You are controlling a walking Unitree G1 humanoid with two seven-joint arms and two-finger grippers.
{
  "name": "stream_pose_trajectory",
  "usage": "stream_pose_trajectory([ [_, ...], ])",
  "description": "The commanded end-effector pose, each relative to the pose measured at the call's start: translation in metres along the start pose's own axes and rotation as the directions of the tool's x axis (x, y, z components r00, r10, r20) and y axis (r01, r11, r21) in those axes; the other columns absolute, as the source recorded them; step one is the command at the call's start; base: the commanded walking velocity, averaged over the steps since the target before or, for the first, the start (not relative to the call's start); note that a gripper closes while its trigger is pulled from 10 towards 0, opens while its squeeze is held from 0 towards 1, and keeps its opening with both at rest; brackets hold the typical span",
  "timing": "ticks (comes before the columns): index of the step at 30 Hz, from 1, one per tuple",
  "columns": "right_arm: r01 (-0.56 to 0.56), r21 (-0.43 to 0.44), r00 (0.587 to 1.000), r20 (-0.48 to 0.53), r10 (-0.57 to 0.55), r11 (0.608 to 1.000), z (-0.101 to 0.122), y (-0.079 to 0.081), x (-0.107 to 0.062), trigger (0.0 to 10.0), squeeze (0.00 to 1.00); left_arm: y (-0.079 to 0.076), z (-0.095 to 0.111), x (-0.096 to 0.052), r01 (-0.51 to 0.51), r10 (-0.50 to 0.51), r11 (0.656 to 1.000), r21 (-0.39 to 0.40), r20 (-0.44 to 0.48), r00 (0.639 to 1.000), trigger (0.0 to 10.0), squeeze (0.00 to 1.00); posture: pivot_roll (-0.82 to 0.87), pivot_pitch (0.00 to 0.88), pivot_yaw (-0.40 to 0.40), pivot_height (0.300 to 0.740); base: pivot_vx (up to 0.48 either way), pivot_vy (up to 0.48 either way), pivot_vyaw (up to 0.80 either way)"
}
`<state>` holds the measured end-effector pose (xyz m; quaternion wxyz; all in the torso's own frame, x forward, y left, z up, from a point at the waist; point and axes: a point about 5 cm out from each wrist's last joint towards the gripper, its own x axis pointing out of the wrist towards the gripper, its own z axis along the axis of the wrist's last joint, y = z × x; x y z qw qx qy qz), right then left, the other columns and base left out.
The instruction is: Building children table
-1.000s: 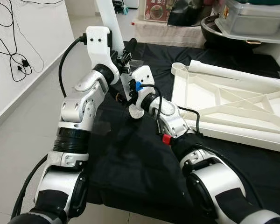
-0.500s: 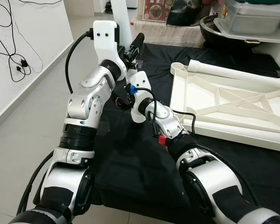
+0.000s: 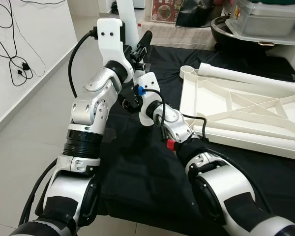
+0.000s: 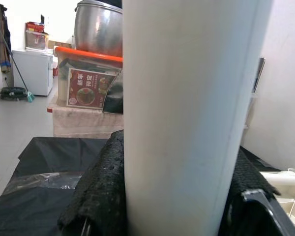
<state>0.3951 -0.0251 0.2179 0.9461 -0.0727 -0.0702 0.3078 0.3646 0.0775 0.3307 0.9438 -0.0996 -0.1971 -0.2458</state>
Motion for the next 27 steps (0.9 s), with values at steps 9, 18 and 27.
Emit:
stream_pose_trajectory([
  [9, -0.021, 0.021, 1.000, 0.015, 0.020, 1.000, 0.006, 0.008, 0.005, 0.0, 0.00, -0.011, 0.000, -0.001, 0.045, -0.045, 0.999, -0.007, 0.018, 0.999, 0.0, 0.00, 0.09, 0.051, -0.015, 0.740, 0.000, 0.000, 0.00],
  [18, -0.023, 0.011, 1.000, 0.016, 0.023, 1.000, 0.005, 0.007, 0.004, 0.0, 0.00, -0.012, -0.002, -0.002, 0.053, -0.053, 0.998, -0.016, 0.001, 0.999, 10.0, 0.00, 0.09, 0.044, -0.015, 0.740, 0.000, 0.000, 0.00],
  [27, -0.007, 0.024, 1.000, 0.026, 0.007, 1.000, 0.004, 0.002, 0.002, 0.0, 0.00, -0.004, -0.005, -0.006, 0.008, -0.008, 1.000, 0.012, -0.011, 1.000, 10.0, 1.00, 0.09, 0.051, -0.015, 0.740, 0.000, 0.000, 0.00],
])
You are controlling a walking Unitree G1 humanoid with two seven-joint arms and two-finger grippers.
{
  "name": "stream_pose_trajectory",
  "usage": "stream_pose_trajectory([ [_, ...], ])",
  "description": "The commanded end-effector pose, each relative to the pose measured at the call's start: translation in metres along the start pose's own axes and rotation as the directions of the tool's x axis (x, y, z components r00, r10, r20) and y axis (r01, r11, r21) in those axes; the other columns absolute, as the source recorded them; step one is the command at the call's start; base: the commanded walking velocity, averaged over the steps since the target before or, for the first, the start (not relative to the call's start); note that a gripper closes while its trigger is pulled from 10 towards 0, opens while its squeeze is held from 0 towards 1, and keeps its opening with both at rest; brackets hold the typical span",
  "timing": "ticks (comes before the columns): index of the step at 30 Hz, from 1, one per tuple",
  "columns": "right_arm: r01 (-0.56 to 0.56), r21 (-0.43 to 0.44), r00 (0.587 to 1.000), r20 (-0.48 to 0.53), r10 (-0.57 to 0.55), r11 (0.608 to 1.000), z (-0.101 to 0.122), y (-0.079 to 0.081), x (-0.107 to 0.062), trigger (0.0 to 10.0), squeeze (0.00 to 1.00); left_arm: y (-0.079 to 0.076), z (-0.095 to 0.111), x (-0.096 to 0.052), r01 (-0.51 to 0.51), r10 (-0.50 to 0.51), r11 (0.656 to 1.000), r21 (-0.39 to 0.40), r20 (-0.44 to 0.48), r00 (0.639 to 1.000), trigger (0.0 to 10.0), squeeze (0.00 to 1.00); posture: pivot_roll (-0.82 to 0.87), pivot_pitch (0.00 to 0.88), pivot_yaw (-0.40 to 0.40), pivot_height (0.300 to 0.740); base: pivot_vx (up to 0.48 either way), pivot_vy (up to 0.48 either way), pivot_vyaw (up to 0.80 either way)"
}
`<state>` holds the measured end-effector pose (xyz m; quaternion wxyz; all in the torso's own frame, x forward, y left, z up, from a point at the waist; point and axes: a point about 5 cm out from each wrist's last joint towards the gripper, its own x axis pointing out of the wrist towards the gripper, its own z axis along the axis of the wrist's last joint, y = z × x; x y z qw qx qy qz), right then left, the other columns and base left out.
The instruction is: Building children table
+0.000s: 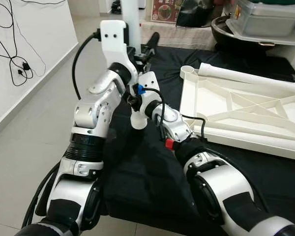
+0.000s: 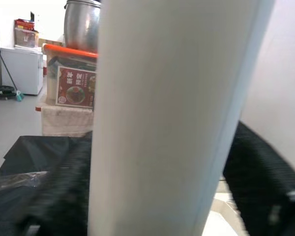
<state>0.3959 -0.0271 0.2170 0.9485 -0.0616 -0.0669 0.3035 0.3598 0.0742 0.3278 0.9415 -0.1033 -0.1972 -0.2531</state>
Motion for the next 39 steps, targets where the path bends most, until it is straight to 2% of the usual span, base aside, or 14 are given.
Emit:
stream_pose_trajectory([
  [1, -0.017, 0.002, 1.000, 0.025, 0.017, 1.000, 0.004, 0.003, 0.002, 0.0, 0.00, 0.005, -0.004, -0.003, -0.027, 0.028, 0.999, 0.043, -0.022, 0.999, 10.0, 1.00, 0.09, 0.051, -0.015, 0.740, 0.000, 0.000, 0.00],
  [4, -0.018, 0.000, 1.000, 0.025, 0.018, 1.000, 0.004, 0.002, 0.001, 0.0, 0.00, 0.008, -0.004, -0.004, -0.040, 0.041, 0.998, 0.053, -0.027, 0.999, 10.0, 1.00, 0.09, 0.053, -0.015, 0.740, 0.000, 0.000, 0.00],
  [5, -0.018, -0.001, 1.000, 0.025, 0.018, 1.000, 0.003, 0.002, 0.001, 0.0, 0.00, 0.011, -0.002, -0.005, -0.053, 0.054, 0.997, 0.061, -0.018, 0.998, 10.0, 0.00, 0.09, 0.054, -0.015, 0.740, 0.000, 0.000, 0.00],
  [15, 0.043, -0.001, 0.999, 0.023, -0.043, 0.999, 0.002, -0.006, -0.002, 0.0, 0.00, 0.020, 0.019, -0.011, -0.078, 0.071, 0.992, 0.099, 0.075, 0.995, 10.0, 0.00, 0.09, 0.059, -0.017, 0.740, 0.000, 0.000, 0.00],
  [18, 0.136, -0.007, 0.990, 0.027, -0.135, 0.991, 0.004, -0.019, -0.004, 0.0, 0.00, 0.026, 0.043, -0.018, -0.117, 0.091, 0.984, 0.133, 0.185, 0.978, 10.0, 0.00, 0.10, 0.061, -0.022, 0.740, 0.000, 0.000, 0.00],
  [20, 0.157, -0.007, 0.987, 0.029, -0.157, 0.988, 0.005, -0.023, -0.005, 0.0, 0.00, 0.026, 0.049, -0.020, -0.119, 0.087, 0.982, 0.147, 0.210, 0.974, 10.0, 0.00, 0.10, 0.061, -0.022, 0.740, 0.000, 0.000, 0.00],
  [21, 0.200, 0.004, 0.979, 0.038, -0.200, 0.980, 0.007, -0.030, -0.006, 0.0, 0.00, 0.027, 0.057, -0.024, -0.130, 0.093, 0.981, 0.145, 0.236, 0.967, 10.0, 0.00, 0.10, 0.061, -0.023, 0.740, 0.000, 0.000, 0.00],
  [23, 0.216, 0.012, 0.975, 0.046, -0.217, 0.976, 0.009, -0.033, -0.007, 0.0, 0.00, 0.028, 0.059, -0.026, -0.136, 0.099, 0.980, 0.144, 0.240, 0.966, 10.0, 0.00, 0.10, 0.062, -0.020, 0.740, 0.000, 0.000, 0.00],
  [32, 0.252, 0.070, 0.961, 0.102, -0.258, 0.965, 0.024, -0.044, -0.007, 0.0, 0.00, 0.033, 0.054, -0.035, -0.160, 0.124, 0.975, 0.157, 0.217, 0.968, 10.0, 0.00, 0.10, 0.062, -0.025, 0.740, 0.000, 0.000, 0.00],
  [35, 0.272, 0.107, 0.947, 0.149, -0.286, 0.956, 0.038, -0.053, -0.008, 0.0, 0.00, 0.035, 0.042, -0.046, -0.162, 0.132, 0.969, 0.184, 0.169, 0.977, 10.0, 0.00, 0.10, 0.066, -0.024, 0.740, 0.000, 0.000, 0.00],
  [36, 0.279, 0.143, 0.939, 0.167, -0.301, 0.950, 0.045, -0.058, -0.009, 0.0, 0.00, 0.036, 0.031, -0.054, -0.162, 0.139, 0.965, 0.204, 0.125, 0.982, 10.0, 0.00, 0.10, 0.066, -0.028, 0.740, 0.000, 0.000, 0.00],
  [37, 0.284, 0.176, 0.930, 0.186, -0.315, 0.943, 0.051, -0.063, -0.010, 0.0, 0.00, 0.036, 0.016, -0.065, -0.124, 0.111, 0.958, 0.259, 0.063, 0.992, 10.0, 0.00, 0.11, 0.067, -0.027, 0.740, 0.000, 0.000, 0.00],
  [39, 0.284, 0.176, 0.930, 0.186, -0.315, 0.943, 0.051, -0.063, -0.010, 0.0, 0.00, 0.036, 0.016, -0.065, -0.124, 0.111, 0.958, 0.259, 0.063, 0.992, 10.0, 0.00, 0.11, 0.067, -0.027, 0.740, 0.000, 0.000, 0.00],
])
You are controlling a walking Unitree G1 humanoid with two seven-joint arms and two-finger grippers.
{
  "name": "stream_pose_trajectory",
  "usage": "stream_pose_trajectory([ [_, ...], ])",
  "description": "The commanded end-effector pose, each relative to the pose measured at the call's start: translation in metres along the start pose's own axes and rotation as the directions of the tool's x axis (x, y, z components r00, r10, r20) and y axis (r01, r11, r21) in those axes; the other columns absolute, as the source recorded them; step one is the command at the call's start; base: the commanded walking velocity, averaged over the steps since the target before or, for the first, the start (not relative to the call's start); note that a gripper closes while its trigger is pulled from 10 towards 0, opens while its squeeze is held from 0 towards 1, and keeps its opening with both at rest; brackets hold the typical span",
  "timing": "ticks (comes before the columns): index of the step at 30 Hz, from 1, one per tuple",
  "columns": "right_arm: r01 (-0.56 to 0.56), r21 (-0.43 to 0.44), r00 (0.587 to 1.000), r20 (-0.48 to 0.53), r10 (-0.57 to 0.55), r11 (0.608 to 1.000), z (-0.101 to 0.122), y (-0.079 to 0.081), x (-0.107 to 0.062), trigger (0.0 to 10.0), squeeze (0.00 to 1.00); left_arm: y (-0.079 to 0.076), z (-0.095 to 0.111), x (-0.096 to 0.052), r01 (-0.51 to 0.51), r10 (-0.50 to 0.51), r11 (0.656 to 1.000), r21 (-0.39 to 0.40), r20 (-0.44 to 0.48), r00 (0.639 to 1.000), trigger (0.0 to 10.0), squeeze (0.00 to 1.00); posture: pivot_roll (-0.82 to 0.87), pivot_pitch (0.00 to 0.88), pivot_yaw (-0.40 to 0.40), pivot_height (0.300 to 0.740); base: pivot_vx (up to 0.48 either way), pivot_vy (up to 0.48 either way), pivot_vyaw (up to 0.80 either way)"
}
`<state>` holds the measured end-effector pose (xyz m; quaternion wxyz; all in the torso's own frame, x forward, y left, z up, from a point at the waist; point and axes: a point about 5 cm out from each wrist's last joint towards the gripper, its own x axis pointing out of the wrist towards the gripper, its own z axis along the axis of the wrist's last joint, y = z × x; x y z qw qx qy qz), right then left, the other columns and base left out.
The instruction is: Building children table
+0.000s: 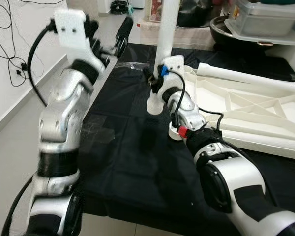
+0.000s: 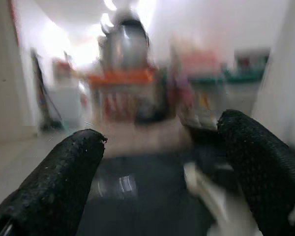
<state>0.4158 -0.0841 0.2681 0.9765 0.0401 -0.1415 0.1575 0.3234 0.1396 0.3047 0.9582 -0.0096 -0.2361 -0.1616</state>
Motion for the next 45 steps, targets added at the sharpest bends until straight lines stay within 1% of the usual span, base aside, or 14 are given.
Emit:
stream_pose_trajectory([
  [1, -0.007, 0.059, 0.999, 0.043, 0.005, 0.998, 0.014, 0.001, 0.004, 0.0, 0.00, -0.006, -0.010, -0.011, 0.072, -0.069, 0.996, 0.058, -0.055, 0.996, 10.0, 0.00, 0.10, 0.067, -0.028, 0.740, 0.000, 0.000, 0.00],
  [3, -0.005, 0.092, 0.998, 0.056, -0.001, 0.996, 0.019, -0.002, 0.005, 0.0, 0.00, -0.009, -0.026, -0.025, 0.124, -0.114, 0.989, 0.083, -0.125, 0.986, 10.0, 0.00, 0.10, 0.066, -0.030, 0.740, 0.000, 0.000, 0.00],
  [4, -0.005, 0.092, 0.998, 0.056, -0.001, 0.996, 0.019, -0.002, 0.005, 0.0, 0.00, -0.009, -0.026, -0.025, 0.124, -0.114, 0.989, 0.083, -0.125, 0.986, 10.0, 0.00, 0.10, 0.066, -0.030, 0.740, 0.000, 0.000, 0.00],
  [5, -0.012, 0.128, 0.997, 0.072, 0.003, 0.992, 0.024, -0.004, 0.005, 0.0, 0.00, -0.012, -0.041, -0.040, 0.169, -0.145, 0.979, 0.111, -0.193, 0.970, 10.0, 0.00, 0.11, 0.063, -0.030, 0.740, 0.000, 0.000, 0.00],
  [7, -0.012, 0.128, 0.997, 0.072, 0.003, 0.992, 0.024, -0.004, 0.005, 0.0, 0.00, -0.012, -0.041, -0.040, 0.169, -0.145, 0.979, 0.111, -0.193, 0.970, 10.0, 0.00, 0.11, 0.063, -0.030, 0.740, 0.000, 0.000, 0.00],
  [8, -0.034, 0.160, 0.996, 0.091, 0.020, 0.986, 0.028, -0.003, 0.004, 0.0, 0.00, -0.013, -0.053, -0.052, 0.193, -0.159, 0.974, 0.121, -0.246, 0.956, 10.0, 0.00, 0.10, 0.060, -0.030, 0.740, 0.000, 0.000, 0.00],
  [10, -0.034, 0.160, 0.996, 0.091, 0.020, 0.986, 0.028, -0.003, 0.004, 0.0, 0.00, -0.013, -0.053, -0.052, 0.193, -0.159, 0.974, 0.121, -0.246, 0.956, 10.0, 0.00, 0.10, 0.060, -0.030, 0.740, 0.000, 0.000, 0.00],
  [11, -0.093, 0.178, 0.991, 0.114, 0.074, 0.980, 0.030, 0.001, 0.001, 0.0, 0.00, -0.013, -0.062, -0.064, 0.201, -0.150, 0.967, 0.158, -0.285, 0.947, 10.0, 0.00, 0.10, 0.059, -0.028, 0.740, 0.000, 0.000, 0.00],
  [15, -0.231, 0.189, 0.968, 0.146, 0.206, 0.954, 0.031, 0.015, -0.010, 0.0, 0.00, -0.012, -0.074, -0.077, 0.233, -0.145, 0.942, 0.241, -0.334, 0.931, 10.0, 0.00, 0.10, 0.050, -0.027, 0.740, 0.000, 0.000, 0.00],
  [16, -0.339, 0.181, 0.937, 0.159, 0.312, 0.923, 0.029, 0.028, -0.021, 0.0, 0.00, -0.012, -0.076, -0.080, 0.260, -0.146, 0.914, 0.311, -0.345, 0.927, 10.0, 0.00, 0.10, 0.049, -0.023, 0.740, 0.000, 0.000, 0.00],
  [18, -0.339, 0.181, 0.937, 0.159, 0.312, 0.923, 0.029, 0.028, -0.021, 0.0, 0.00, -0.012, -0.076, -0.080, 0.260, -0.146, 0.914, 0.311, -0.345, 0.927, 10.0, 0.00, 0.10, 0.049, -0.023, 0.740, 0.000, 0.000, 0.00],
  [22, -0.421, 0.161, 0.906, 0.125, 0.405, 0.892, 0.019, 0.041, -0.032, 0.0, 0.00, -0.015, -0.075, -0.077, 0.322, -0.184, 0.871, 0.371, -0.362, 0.914, 10.0, 0.00, 0.10, 0.040, -0.018, 0.740, 0.000, 0.000, 0.00],
  [30, -0.474, 0.179, 0.880, 0.094, 0.465, 0.862, 0.015, 0.054, -0.044, 0.0, 0.00, -0.019, -0.077, -0.072, 0.349, -0.207, 0.845, 0.404, -0.355, 0.912, 10.0, 0.00, 0.09, 0.035, -0.017, 0.740, 0.000, 0.000, 0.00],
  [45, -0.537, 0.208, 0.842, 0.072, 0.535, 0.817, 0.014, 0.068, -0.062, 0.0, 0.00, -0.013, -0.080, -0.064, 0.309, -0.168, 0.845, 0.435, -0.333, 0.928, 10.0, 0.00, 0.08, 0.042, -0.018, 0.740, 0.000, 0.000, 0.00],
])
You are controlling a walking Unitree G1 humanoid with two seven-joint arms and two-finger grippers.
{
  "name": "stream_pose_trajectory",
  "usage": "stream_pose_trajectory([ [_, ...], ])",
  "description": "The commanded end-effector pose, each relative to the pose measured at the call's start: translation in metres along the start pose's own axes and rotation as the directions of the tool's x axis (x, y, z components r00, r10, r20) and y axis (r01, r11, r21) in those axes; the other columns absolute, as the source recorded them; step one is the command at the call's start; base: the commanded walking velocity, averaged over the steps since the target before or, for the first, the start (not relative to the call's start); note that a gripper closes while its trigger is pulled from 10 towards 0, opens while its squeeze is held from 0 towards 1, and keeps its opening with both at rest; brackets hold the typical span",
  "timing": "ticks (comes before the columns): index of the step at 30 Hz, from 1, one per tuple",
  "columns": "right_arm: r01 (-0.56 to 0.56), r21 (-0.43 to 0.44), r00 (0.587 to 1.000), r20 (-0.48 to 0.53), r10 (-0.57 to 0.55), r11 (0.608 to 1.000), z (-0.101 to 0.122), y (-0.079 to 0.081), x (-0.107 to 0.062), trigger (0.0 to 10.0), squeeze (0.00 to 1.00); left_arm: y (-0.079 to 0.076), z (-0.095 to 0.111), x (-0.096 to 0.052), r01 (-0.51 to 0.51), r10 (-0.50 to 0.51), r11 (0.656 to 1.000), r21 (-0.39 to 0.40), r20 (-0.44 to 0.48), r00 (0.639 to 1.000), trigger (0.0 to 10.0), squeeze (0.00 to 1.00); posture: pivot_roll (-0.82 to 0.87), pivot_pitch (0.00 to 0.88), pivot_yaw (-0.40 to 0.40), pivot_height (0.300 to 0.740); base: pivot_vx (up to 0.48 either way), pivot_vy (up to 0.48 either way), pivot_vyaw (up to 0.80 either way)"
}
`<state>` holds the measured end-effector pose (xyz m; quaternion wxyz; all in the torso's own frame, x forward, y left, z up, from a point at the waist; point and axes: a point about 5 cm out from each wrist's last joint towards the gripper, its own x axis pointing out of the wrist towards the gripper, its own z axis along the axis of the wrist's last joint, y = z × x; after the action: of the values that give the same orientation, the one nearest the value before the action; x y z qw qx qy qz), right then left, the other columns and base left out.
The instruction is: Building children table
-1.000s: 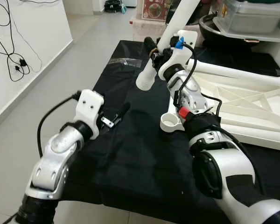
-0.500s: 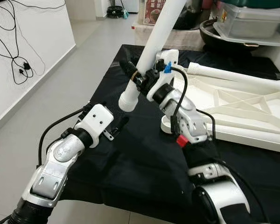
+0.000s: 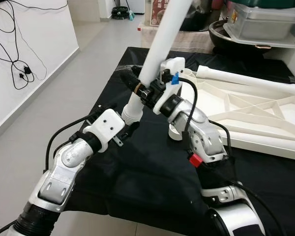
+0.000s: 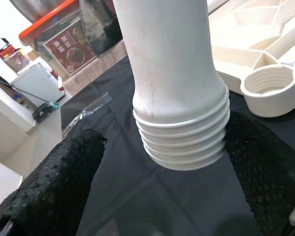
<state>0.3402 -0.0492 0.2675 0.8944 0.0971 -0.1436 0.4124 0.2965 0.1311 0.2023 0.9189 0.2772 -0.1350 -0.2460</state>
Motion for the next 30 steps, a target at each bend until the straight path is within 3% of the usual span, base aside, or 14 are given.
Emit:
stream_pose_trajectory([
  [1, -0.076, 0.041, 0.997, -0.013, 0.076, 0.996, -0.002, 0.016, 0.001, 0.0, 0.00, 0.010, -0.005, 0.001, -0.063, 0.063, 0.998, 0.001, -0.029, 0.998, 10.0, 0.00, 0.08, 0.048, -0.021, 0.740, 0.000, 0.000, 0.00],
  [10, -0.101, 0.062, 0.995, -0.022, 0.102, 0.993, -0.001, 0.024, -0.001, 0.0, 0.00, 0.009, -0.009, 0.004, -0.077, 0.076, 0.996, -0.038, -0.028, 0.997, 10.0, 0.00, 0.08, 0.051, -0.020, 0.740, 0.000, 0.000, 0.00],
  [12, -0.106, 0.078, 0.994, -0.022, 0.108, 0.991, -0.002, 0.028, -0.002, 0.0, 0.00, 0.008, -0.010, 0.007, -0.083, 0.081, 0.989, -0.119, -0.025, 0.996, 10.0, 0.00, 0.08, 0.054, -0.022, 0.740, 0.000, 0.000, 0.00],
  [19, -0.116, 0.087, 0.993, -0.025, 0.118, 0.989, -0.002, 0.032, -0.003, 0.0, 0.00, 0.004, -0.009, 0.009, -0.078, 0.076, 0.990, -0.114, -0.022, 0.997, 10.0, 0.00, 0.08, 0.057, -0.020, 0.740, 0.000, 0.000, 0.00],
  [20, -0.117, 0.089, 0.993, -0.025, 0.120, 0.989, -0.002, 0.033, -0.003, 0.0, 0.00, 0.004, -0.009, 0.009, -0.076, 0.074, 0.991, -0.112, -0.018, 0.997, 5.0, 0.00, 0.08, 0.057, -0.019, 0.740, 0.000, 0.000, 0.00],
  [22, -0.117, 0.092, 0.992, -0.027, 0.120, 0.989, -0.001, 0.033, -0.003, 0.0, 0.00, 0.004, -0.009, 0.010, -0.074, 0.073, 0.991, -0.110, -0.012, 0.997, 5.0, 0.00, 0.08, 0.057, -0.019, 0.740, 0.000, 0.000, 0.00],
  [23, -0.116, 0.095, 0.992, -0.028, 0.119, 0.989, -0.001, 0.034, -0.003, 0.0, 0.00, 0.004, -0.008, 0.010, -0.075, 0.075, 0.991, -0.109, -0.006, 0.997, 2.2, 0.00, 0.08, 0.058, -0.019, 0.740, 0.000, 0.000, 0.00],
  [25, -0.115, 0.099, 0.993, -0.029, 0.118, 0.989, -0.001, 0.034, -0.003, 0.0, 0.00, 0.005, -0.008, 0.009, -0.078, 0.079, 0.991, -0.108, 0.001, 0.997, 2.2, 0.00, 0.08, 0.056, -0.021, 0.740, 0.000, 0.000, 0.00],
  [26, -0.115, 0.099, 0.993, -0.030, 0.118, 0.988, -0.001, 0.034, -0.004, 0.0, 0.00, 0.005, -0.008, 0.009, -0.079, 0.080, 0.991, -0.113, 0.005, 0.997, 0.0, 0.00, 0.08, 0.056, -0.021, 0.740, 0.000, 0.000, 0.00],
  [30, -0.114, 0.097, 0.993, -0.032, 0.117, 0.989, -0.001, 0.034, -0.004, 0.0, 0.00, 0.005, -0.008, 0.009, -0.077, 0.078, 0.990, -0.117, 0.005, 0.997, 0.0, 0.00, 0.08, 0.057, -0.020, 0.740, 0.000, 0.000, 0.00],
])
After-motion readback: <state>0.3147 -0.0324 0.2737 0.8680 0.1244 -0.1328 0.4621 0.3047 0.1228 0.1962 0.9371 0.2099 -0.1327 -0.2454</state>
